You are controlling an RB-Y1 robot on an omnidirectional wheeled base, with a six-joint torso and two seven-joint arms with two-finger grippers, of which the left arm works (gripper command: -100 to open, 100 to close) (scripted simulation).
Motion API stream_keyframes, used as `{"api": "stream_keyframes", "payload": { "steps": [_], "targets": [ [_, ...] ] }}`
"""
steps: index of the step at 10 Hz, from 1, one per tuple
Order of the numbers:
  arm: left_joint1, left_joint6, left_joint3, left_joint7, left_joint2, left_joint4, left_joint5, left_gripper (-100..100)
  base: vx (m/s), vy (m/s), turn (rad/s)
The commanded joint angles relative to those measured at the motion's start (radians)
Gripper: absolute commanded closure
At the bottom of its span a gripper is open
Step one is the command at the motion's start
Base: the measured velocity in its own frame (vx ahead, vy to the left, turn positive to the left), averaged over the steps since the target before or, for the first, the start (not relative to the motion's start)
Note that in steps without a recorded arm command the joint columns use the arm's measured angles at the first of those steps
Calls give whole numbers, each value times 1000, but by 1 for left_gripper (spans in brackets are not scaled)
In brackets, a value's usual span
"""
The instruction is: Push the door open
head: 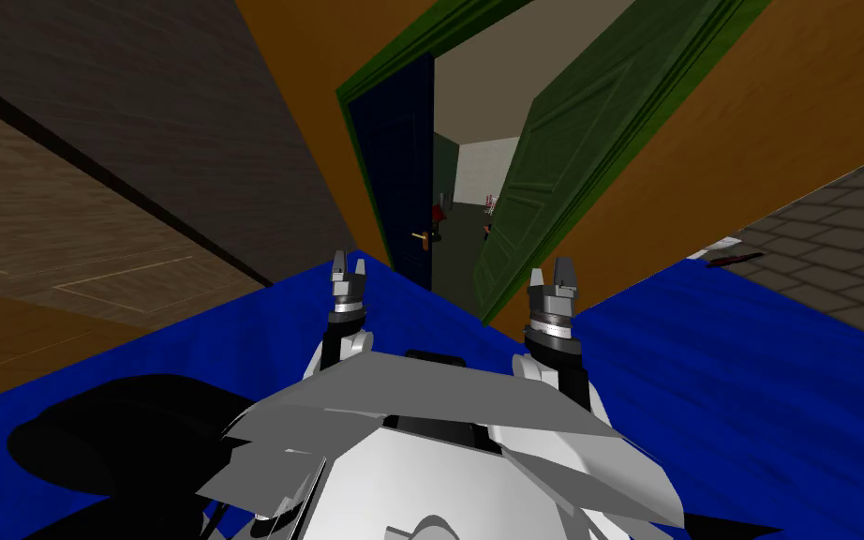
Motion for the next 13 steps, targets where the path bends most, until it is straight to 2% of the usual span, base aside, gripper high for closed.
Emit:
{"api": "stream_keyframes", "payload": {
  "steps": [1,4,5,13],
  "targets": [
    [-25,6,9,-2,7,38,-1,-100,67,80,-128],
    [-61,14,23,-6,15,93,-1,-100,90,149,-129],
    [-84,20,32,-8,20,127,-2,-100,117,140,-119],
    [-205,48,78,-19,35,311,-5,-100,77,113,-131]
  ]
}}
